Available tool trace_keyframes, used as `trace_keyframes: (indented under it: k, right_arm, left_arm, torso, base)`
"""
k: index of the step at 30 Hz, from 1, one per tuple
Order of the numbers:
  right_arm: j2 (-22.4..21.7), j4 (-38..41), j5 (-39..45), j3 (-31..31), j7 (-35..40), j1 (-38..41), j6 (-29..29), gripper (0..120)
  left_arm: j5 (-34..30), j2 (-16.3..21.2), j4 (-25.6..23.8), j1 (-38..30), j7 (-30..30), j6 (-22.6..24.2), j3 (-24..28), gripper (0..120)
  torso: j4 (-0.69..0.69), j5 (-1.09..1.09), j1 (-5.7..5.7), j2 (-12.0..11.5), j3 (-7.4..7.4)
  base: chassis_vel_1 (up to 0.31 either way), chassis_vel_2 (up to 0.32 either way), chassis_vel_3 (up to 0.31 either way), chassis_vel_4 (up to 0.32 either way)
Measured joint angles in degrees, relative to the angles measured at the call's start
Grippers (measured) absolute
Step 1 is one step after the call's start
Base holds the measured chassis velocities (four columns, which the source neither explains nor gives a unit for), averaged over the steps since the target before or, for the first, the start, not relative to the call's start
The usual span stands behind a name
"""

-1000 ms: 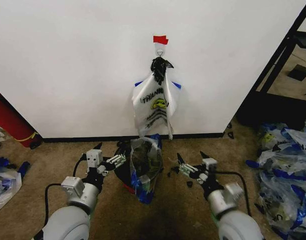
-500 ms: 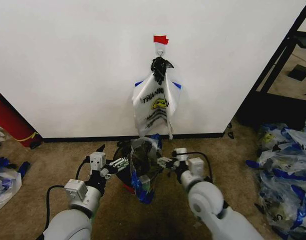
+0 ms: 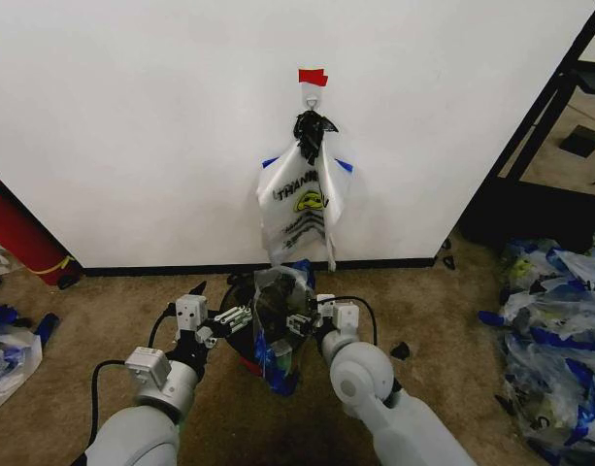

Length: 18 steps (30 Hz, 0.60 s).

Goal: Pick up the garbage bag from the wall and place it over the trash bin.

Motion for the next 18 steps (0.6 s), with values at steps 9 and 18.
trace_keyframes:
  k: [9, 18]
  right_arm:
    - [1.3, -1.9, 2.8, -0.8, 3.2, 1.0, -0.7, 41]
    - [1.9, -2.4, 3.2, -1.0, 4.6, 1.3, -0.6, 7]
  left_arm:
    - [-0.5, -0.2, 0.2, -0.2, -0.1, 0.0, 0.2, 100]
    - [-1.2, -0.1, 0.1, -0.1, -0.1, 0.2, 0.4, 100]
  torso:
    - [0.0, 0.0, 0.0, 0.0, 0.0]
    - [-0.01, 0.01, -0.01, 0.0, -0.01]
  base:
    - [0.0, 0.0, 0.0, 0.0]
    - [0.0, 0.0, 0.0, 0.0]
